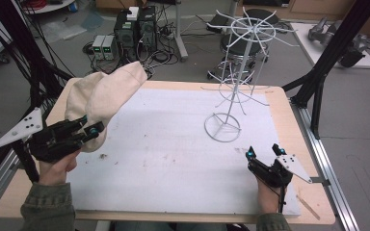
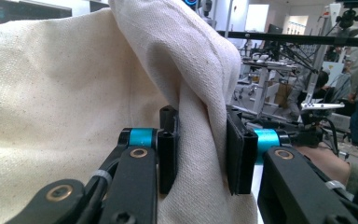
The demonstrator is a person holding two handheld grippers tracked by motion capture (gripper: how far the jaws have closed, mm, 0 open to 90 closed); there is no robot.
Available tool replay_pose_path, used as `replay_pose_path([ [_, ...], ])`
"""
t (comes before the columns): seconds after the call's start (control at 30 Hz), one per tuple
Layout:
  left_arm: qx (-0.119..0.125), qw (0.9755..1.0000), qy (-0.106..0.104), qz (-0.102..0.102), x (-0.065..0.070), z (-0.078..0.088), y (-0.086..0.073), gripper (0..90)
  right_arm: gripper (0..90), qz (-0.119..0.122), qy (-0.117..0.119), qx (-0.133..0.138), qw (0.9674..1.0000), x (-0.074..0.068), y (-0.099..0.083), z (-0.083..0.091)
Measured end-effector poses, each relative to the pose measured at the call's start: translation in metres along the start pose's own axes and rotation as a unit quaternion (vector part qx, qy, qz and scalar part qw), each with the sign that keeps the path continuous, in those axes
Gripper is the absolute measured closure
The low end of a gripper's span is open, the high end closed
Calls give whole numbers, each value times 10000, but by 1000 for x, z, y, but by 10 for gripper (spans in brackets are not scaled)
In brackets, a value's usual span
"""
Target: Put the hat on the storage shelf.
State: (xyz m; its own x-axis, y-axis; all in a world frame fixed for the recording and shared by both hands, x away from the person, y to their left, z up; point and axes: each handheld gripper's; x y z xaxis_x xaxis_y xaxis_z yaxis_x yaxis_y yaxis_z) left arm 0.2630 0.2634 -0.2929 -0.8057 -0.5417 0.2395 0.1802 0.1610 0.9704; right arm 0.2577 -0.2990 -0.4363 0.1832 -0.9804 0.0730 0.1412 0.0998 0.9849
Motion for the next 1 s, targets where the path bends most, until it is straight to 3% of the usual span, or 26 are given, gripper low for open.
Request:
replay_pose_path([
  [0.43, 228, 9982, -420, -370, 29, -31, 36, 699, 114, 6, -17, 48, 10000, 0, 1, 2],
  [0.8, 622, 9934, -891, -371, 44, -60, 61, 693, 114, -18, -13, 41, 10000, 0, 0, 1],
  [1.0, 694, 9906, -1117, -385, 51, -79, 73, 693, 114, -72, 11, 29, 10000, 0, 0, 1],
])
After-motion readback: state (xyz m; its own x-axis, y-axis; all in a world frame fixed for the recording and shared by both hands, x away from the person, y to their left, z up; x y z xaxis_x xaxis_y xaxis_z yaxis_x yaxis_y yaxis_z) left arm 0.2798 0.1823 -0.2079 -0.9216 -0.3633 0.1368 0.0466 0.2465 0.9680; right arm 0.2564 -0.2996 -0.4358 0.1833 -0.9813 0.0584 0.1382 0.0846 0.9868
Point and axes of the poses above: each handheld gripper's, and its own axes: z roughly backward along the jaws, y roughly out of its top, x roughly to its right, and after that the axes turned 10 degrees about z, right-handed
